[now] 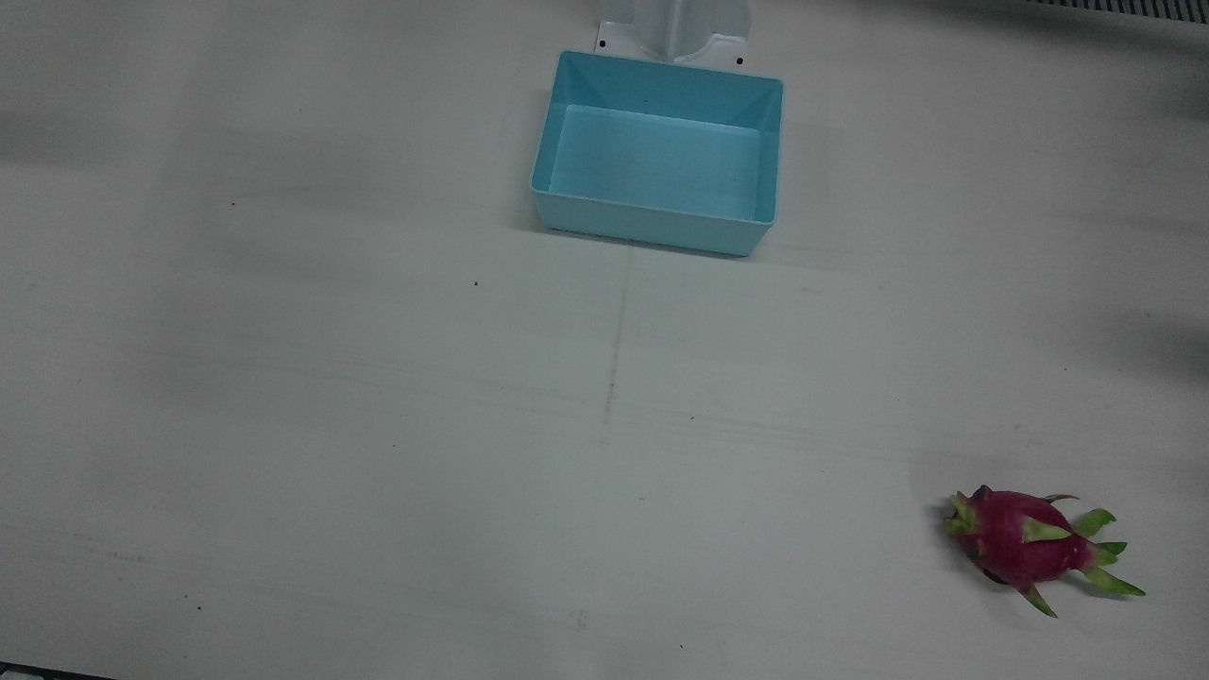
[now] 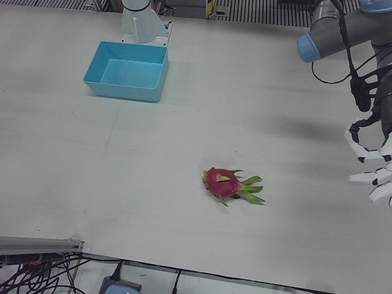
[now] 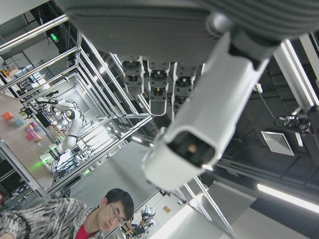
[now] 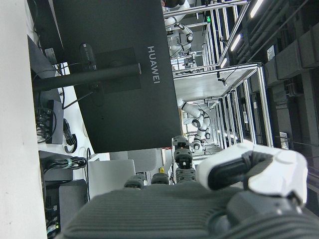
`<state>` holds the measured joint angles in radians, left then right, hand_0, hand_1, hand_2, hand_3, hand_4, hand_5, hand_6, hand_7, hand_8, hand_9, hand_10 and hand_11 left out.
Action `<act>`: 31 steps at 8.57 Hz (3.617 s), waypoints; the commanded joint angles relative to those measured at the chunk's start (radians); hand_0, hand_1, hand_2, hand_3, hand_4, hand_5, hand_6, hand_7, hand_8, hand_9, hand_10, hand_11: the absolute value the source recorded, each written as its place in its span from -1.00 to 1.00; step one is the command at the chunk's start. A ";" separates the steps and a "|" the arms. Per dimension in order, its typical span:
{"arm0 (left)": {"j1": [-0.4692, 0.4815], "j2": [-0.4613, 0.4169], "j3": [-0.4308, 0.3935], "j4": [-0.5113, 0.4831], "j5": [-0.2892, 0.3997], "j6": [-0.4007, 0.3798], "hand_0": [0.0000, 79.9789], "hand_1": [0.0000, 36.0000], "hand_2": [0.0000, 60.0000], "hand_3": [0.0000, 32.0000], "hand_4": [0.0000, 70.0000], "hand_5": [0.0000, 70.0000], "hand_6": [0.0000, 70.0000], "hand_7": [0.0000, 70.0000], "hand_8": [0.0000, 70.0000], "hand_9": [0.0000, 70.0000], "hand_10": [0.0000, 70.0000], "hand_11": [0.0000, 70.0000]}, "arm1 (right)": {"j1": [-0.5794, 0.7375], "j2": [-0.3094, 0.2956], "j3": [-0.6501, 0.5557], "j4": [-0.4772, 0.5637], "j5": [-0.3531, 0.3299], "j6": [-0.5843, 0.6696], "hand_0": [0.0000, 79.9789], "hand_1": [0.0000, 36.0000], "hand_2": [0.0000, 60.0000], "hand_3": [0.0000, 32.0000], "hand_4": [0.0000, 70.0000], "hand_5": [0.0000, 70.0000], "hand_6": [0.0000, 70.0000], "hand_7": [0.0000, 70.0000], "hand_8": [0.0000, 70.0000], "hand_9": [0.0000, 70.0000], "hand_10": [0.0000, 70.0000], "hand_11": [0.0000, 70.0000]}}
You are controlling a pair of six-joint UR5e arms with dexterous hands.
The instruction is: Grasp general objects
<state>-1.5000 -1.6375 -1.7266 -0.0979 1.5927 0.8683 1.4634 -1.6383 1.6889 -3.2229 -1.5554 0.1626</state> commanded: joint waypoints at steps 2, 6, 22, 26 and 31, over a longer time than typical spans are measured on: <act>0.115 0.001 0.002 0.116 0.078 0.294 1.00 1.00 1.00 -1.00 -0.61 0.59 -0.45 -0.20 -0.60 -0.59 -0.80 -0.56 | 0.000 0.000 0.002 0.000 0.000 0.000 -1.00 -1.00 -1.00 -1.00 -1.00 -1.00 -1.00 -1.00 -1.00 -1.00 -1.00 -1.00; 0.286 -0.074 0.007 0.257 0.076 0.425 0.33 1.00 1.00 -1.00 -0.77 -0.04 -0.81 -0.77 -0.90 -0.99 -1.00 -1.00 | 0.000 0.000 0.003 -0.002 0.000 0.000 -1.00 -1.00 -1.00 -1.00 -1.00 -1.00 -1.00 -1.00 -1.00 -1.00 -1.00 -1.00; 0.445 -0.137 0.070 0.337 0.067 0.546 0.04 -0.27 -0.37 -1.00 -1.00 -0.54 -1.00 -1.00 -1.00 -1.00 -1.00 -1.00 | 0.000 0.000 0.003 -0.002 0.000 0.000 -1.00 -1.00 -1.00 -1.00 -1.00 -1.00 -1.00 -1.00 -1.00 -1.00 -1.00 -1.00; 0.443 -0.133 0.067 0.305 0.066 0.546 -0.42 -0.80 -0.92 -1.00 -1.00 -0.51 -1.00 -1.00 -1.00 -1.00 -1.00 -1.00 | 0.000 0.000 0.005 -0.003 0.000 0.000 -1.00 -1.00 -1.00 -1.00 -1.00 -1.00 -1.00 -1.00 -1.00 -1.00 -1.00 -1.00; 0.443 -0.136 0.061 0.305 0.066 0.548 1.00 1.00 1.00 -1.00 -1.00 -0.06 -0.98 -0.80 -0.89 -0.93 -0.88 -0.66 | 0.000 0.000 0.005 -0.003 0.000 0.000 -1.00 -1.00 -1.00 -1.00 -1.00 -1.00 -1.00 -1.00 -1.00 -1.00 -1.00 -1.00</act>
<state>-1.0578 -1.7715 -1.6635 0.2072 1.6577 1.4143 1.4634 -1.6383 1.6935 -3.2259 -1.5555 0.1626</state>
